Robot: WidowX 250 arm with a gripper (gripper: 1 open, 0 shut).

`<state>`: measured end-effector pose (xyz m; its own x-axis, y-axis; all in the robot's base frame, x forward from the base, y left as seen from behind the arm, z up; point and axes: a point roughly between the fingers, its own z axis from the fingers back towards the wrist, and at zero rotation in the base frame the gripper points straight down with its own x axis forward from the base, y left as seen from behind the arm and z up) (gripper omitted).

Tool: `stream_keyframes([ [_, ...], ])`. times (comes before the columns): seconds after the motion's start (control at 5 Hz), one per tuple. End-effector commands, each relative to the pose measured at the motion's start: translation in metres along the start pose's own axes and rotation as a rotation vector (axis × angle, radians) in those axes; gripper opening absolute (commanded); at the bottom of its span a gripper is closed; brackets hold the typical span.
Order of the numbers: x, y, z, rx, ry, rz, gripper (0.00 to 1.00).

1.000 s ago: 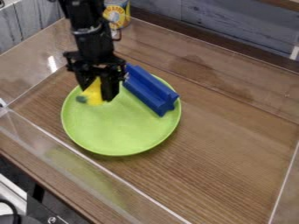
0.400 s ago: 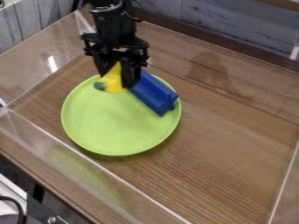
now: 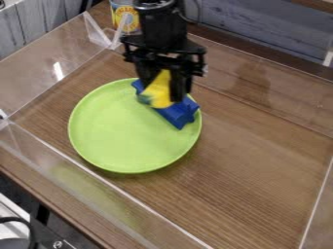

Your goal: Remove the banana from inside the green plate and put it on the table

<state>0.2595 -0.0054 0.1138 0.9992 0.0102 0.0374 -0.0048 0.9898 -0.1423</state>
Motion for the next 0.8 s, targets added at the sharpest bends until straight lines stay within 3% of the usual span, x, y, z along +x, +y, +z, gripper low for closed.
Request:
stream_keyframes([
  [0.0, 0.004, -0.028, 0.006, -0.009, -0.045, -0.028, 0.00],
  [0.2, 0.006, -0.053, -0.004, -0.019, -0.042, -0.062, 0.00],
  [0.4, 0.001, -0.075, -0.014, -0.014, -0.051, -0.023, 0.00],
  [0.6, 0.005, -0.072, -0.025, -0.009, -0.046, -0.010, 0.00],
])
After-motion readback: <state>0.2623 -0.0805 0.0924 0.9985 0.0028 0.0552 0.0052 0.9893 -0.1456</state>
